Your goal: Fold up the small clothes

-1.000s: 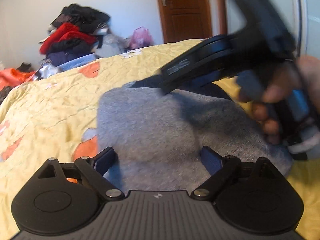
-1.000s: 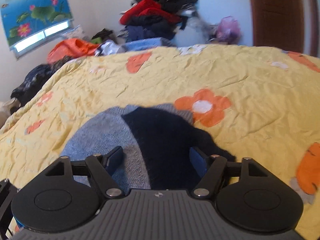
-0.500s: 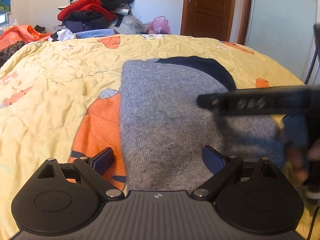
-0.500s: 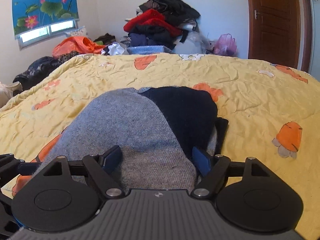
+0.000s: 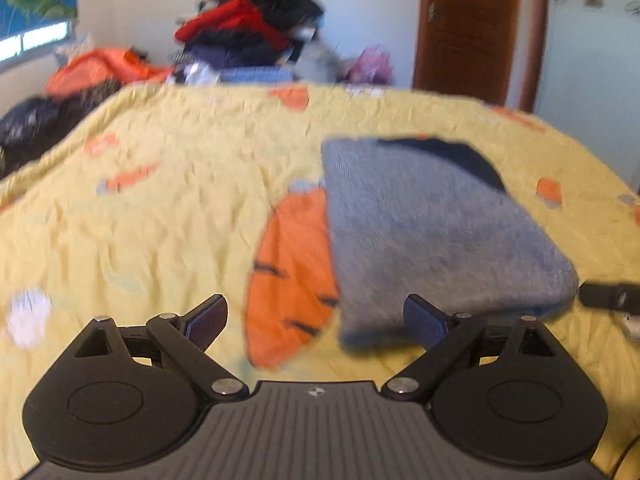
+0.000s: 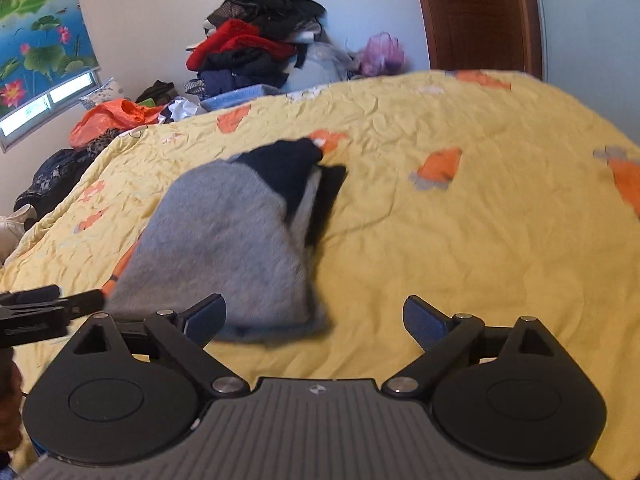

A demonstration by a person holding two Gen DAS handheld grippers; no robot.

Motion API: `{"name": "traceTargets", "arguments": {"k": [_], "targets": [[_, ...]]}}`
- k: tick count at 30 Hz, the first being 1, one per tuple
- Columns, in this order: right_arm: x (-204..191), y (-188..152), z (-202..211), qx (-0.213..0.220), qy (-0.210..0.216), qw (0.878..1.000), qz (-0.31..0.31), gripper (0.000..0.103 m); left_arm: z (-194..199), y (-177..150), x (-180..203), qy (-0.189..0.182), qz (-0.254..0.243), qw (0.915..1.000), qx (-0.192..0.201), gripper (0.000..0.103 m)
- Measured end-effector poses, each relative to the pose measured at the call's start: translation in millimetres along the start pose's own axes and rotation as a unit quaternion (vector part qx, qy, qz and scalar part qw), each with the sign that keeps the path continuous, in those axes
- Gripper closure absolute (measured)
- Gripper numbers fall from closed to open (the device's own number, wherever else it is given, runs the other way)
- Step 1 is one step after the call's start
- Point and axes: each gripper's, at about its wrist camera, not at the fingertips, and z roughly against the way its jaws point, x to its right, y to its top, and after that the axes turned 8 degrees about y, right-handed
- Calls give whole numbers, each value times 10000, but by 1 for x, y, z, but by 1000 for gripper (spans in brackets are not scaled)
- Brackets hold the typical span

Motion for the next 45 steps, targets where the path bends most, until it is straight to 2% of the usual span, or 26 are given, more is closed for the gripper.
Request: {"name": "traceTargets", "arguments": {"k": [1,3,5,7,9,13,16,24,45], "targets": [[-8,-5,-4,-113,4,9999,7,6,-2,-3,5,14,5,9999,-127,7],[-28,-18,-15,-374,-104,9984,399,6,-8,-12,12,37,89,9993,-368,7],[-41,-29,-27,-521,-428,9948,765,5,-14,-21,16,-9,103,9986,-517,7],[-45,-36,-38,-603,-603,9921,917,1,-15,-28,21,127,-90,9994,-325,5],[-48,-38,-42,-477,-736,9900,1109,0,-15,-30,22,169,-201,9994,-216,2],[-47,-35,-47,-357,-815,9910,1005,0,-18,-34,18,78,-120,9999,19,0],[-47,-38,-49,-167,-915,9910,966,0,-20,-32,16,16,-112,9999,11,0],[-47,-41,-48,-81,-961,9911,923,0,-21,-32,16,4,-122,9999,12,0],[-47,-43,-45,-47,-960,9912,910,0,-22,-31,15,-31,-112,9999,9,0]]}}
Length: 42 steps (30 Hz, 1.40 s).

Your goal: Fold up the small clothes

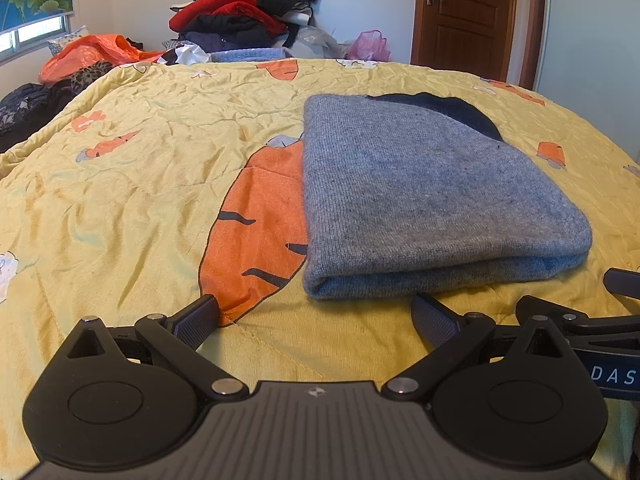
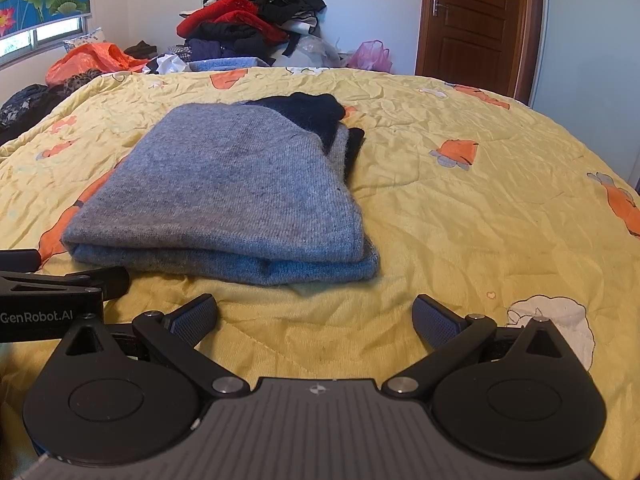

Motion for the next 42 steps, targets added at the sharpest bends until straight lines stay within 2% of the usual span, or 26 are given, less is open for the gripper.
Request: {"name": "traceTargets", "arguments": {"k": [31,42], "targets": [[2,1,-1,-44,69,10000,33,0,-3,1,-2,-55,-19,10000,6,0],[0,0,0,-2,32,10000,20,0,-3,0,-7,-148,157,9997,61,0]]}}
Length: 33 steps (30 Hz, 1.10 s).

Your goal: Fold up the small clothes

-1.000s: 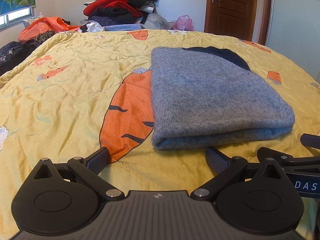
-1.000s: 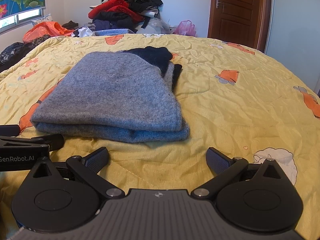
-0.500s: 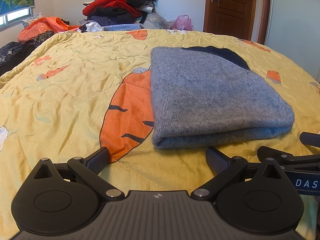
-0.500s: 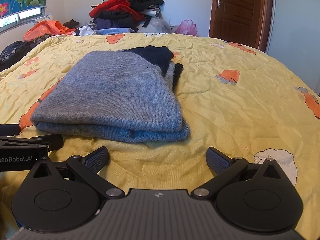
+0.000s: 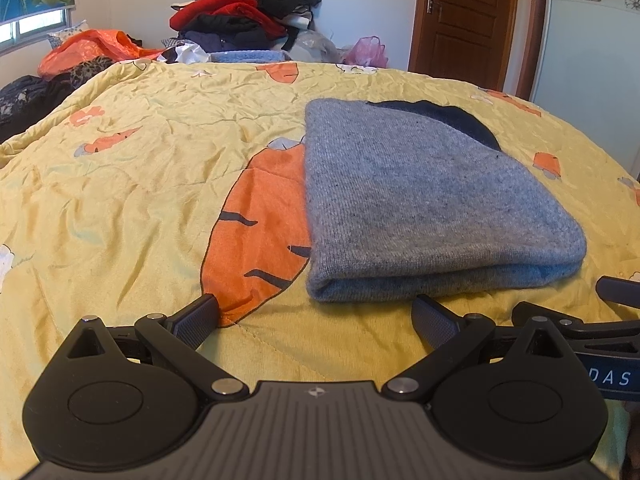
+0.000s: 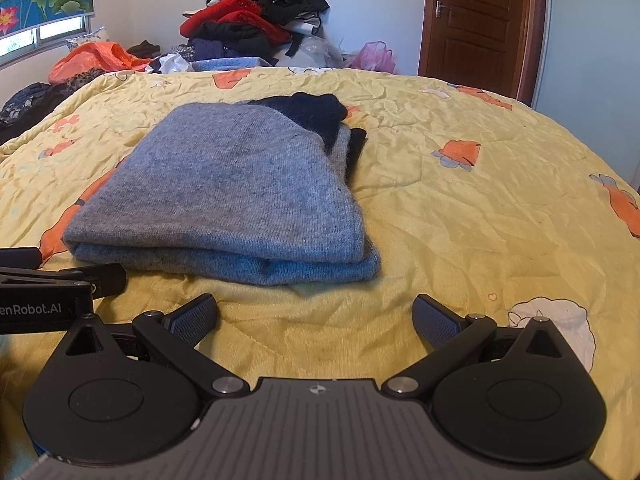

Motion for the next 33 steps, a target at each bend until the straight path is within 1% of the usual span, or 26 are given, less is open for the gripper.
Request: {"name": "traceTargets", "arguments": {"k": [33], "targets": [[1,0,0,0,1,10000,-1,0,1,-1,0,84,-69,9999,-14,0]]}}
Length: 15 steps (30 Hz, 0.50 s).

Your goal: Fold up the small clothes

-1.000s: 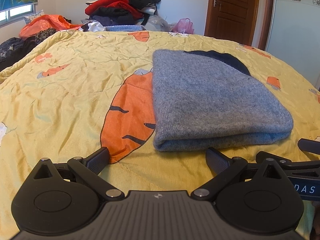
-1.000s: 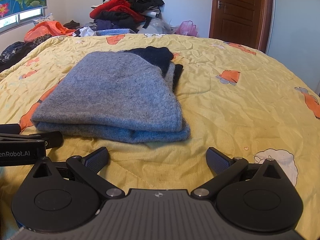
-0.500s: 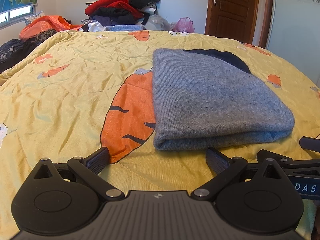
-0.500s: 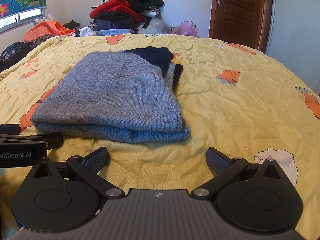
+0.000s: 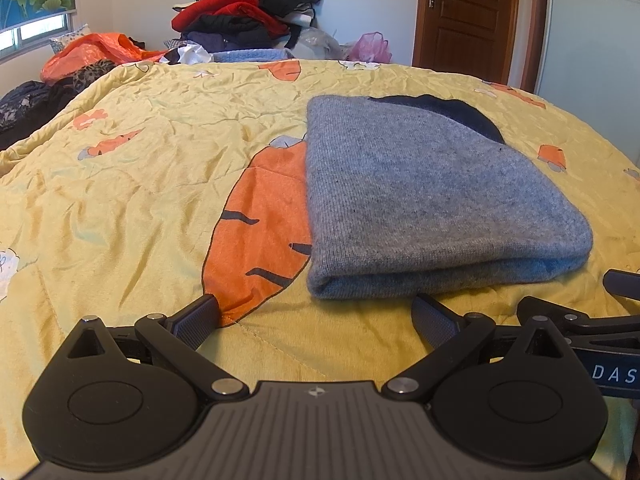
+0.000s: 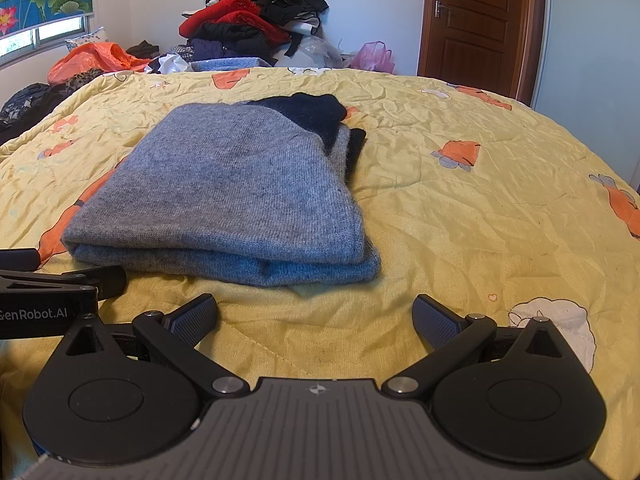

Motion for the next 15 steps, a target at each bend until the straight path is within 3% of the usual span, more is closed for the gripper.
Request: {"name": "traceTargets", "arguments": {"k": [15], "targets": [[0,0,0,1,2,10000,-4,0,1,-1,-1,45,12,10000,1,0]]}}
